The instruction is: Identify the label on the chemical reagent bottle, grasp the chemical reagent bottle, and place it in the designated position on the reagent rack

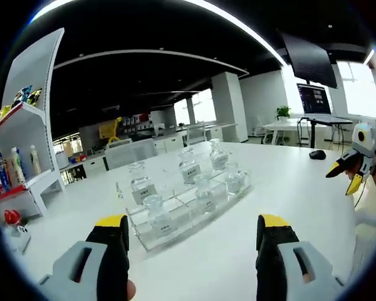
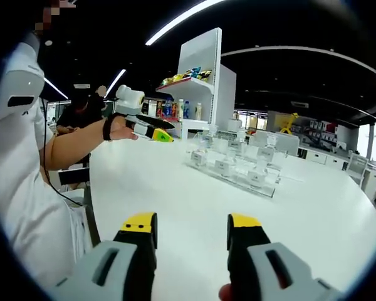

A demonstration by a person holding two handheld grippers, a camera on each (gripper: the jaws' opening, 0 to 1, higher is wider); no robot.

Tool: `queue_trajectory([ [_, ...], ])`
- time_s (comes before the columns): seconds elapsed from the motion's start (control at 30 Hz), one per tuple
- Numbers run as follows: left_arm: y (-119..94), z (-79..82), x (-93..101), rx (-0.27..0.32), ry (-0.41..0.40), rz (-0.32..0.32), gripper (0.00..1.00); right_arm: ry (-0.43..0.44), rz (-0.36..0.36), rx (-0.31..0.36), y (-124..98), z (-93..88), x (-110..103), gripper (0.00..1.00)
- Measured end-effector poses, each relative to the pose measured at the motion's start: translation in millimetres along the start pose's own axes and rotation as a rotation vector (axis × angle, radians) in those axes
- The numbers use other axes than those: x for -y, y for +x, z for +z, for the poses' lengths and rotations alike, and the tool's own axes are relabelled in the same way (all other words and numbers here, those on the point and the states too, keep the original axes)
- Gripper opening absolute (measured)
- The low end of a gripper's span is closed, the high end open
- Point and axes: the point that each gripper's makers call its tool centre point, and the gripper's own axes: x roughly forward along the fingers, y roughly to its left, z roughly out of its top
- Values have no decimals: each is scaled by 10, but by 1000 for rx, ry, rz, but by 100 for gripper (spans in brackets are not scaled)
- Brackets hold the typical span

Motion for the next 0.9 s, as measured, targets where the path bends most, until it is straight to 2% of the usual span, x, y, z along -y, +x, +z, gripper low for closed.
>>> queue_trajectory([
  [0.2, -154, -67, 46, -11, -12, -8, 83, 12, -24, 0, -12, 32, 55, 46],
  [0.4, -374, 24, 210, 8, -13, -40, 83, 21, -31, -5, -10, 29, 65, 46],
  [0.57, -506, -31, 262, -9, -51, -73, 83, 31, -43, -3, -29, 42, 93, 47],
  [0.73, -637, -140, 265, -35, -56, -76, 81, 40, -63, -4, -50, 59, 147, 47],
  [0.9, -787, -98, 281, -34, -67, -63, 80, 39, -57, -9, -60, 72, 146, 49],
])
